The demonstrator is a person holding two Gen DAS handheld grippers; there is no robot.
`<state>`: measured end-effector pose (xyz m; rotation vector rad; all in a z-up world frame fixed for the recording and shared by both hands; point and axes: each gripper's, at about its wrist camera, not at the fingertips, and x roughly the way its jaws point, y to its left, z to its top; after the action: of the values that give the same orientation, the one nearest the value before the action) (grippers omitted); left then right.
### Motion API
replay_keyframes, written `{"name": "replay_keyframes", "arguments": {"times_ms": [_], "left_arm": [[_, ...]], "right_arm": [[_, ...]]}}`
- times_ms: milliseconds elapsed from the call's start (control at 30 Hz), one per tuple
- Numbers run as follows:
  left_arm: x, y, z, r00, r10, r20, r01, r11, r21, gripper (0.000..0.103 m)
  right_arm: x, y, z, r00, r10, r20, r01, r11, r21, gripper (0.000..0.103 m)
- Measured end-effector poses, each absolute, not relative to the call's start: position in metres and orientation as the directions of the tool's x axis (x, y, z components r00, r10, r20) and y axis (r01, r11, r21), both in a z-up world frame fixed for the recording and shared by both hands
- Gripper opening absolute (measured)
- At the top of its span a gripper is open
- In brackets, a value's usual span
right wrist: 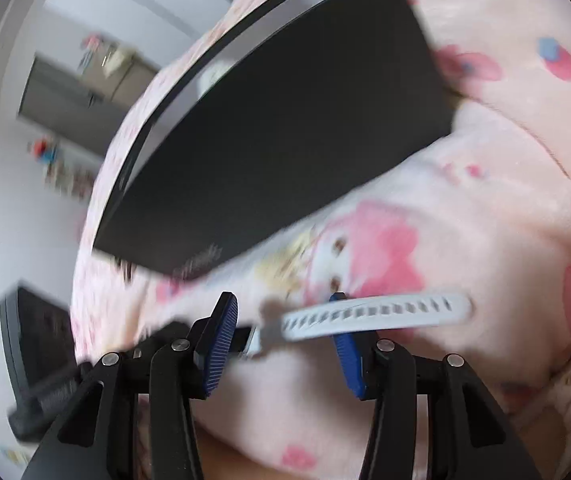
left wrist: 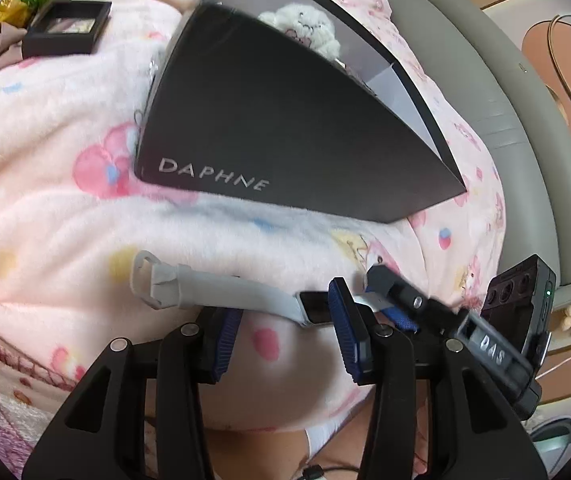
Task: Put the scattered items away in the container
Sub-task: 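Carry the watch over the box with the left gripper while the right gripper steadies the strap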
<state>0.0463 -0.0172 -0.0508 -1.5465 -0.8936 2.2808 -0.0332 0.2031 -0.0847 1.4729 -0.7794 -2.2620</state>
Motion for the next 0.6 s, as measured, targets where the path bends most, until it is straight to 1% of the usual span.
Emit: {"name": "replay_keyframes", "arguments": {"times_ms": [33, 67, 100, 167, 367, 433, 500, 600], "left_arm": [[0.046, -0.017, -0.053, -0.406, 0.508, -0.76, 0.129, -0.791, -0.598, 0.039], [0.046, -0.012, -0.055, -0.405, 0.491, -0.772, 0.125, -0.806, -0.578, 0.028], [0.046, -0.007, -0.054, -0.409, 0.466, -0.785, 0.115, -0.827, -0.551, 0.019], [0.049, 0.002, -0.048, -0.426, 0.452, -0.784, 0.079, -0.844, -0.53, 0.019], [0.051, 0.01, -0.013, -0.486, 0.504, -0.714, 0.006, -0.815, -0.579, 0.019], [0.051, 0.013, 0.002, -0.508, 0.502, -0.7, -0.012, -0.817, -0.577, 0.019], [0.05, 0.015, 0.014, -0.531, 0.487, -0.694, -0.021, -0.826, -0.563, 0.019], [0.043, 0.01, 0.027, -0.548, 0.495, -0.674, -0.014, -0.811, -0.584, 0.019]], "right_arm": [[-0.033, 0.205, -0.087, -0.418, -0.545, -0.727, -0.029, -0.792, 0.61, 0.037], [-0.034, 0.204, -0.087, -0.411, -0.547, -0.729, -0.023, -0.794, 0.608, 0.022], [-0.034, 0.202, -0.086, -0.403, -0.554, -0.728, 0.003, -0.796, 0.605, 0.014], [-0.03, 0.193, -0.074, -0.397, -0.583, -0.709, 0.092, -0.794, 0.601, 0.009], [-0.016, 0.188, -0.011, -0.475, -0.592, -0.652, 0.308, -0.805, 0.507, 0.008], [-0.016, 0.193, -0.001, -0.483, -0.59, -0.647, 0.33, -0.807, 0.49, 0.008], [-0.02, 0.197, 0.004, -0.475, -0.603, -0.641, 0.321, -0.797, 0.512, 0.008], [-0.028, 0.207, 0.013, -0.475, -0.642, -0.601, 0.334, -0.764, 0.552, 0.008]]}}
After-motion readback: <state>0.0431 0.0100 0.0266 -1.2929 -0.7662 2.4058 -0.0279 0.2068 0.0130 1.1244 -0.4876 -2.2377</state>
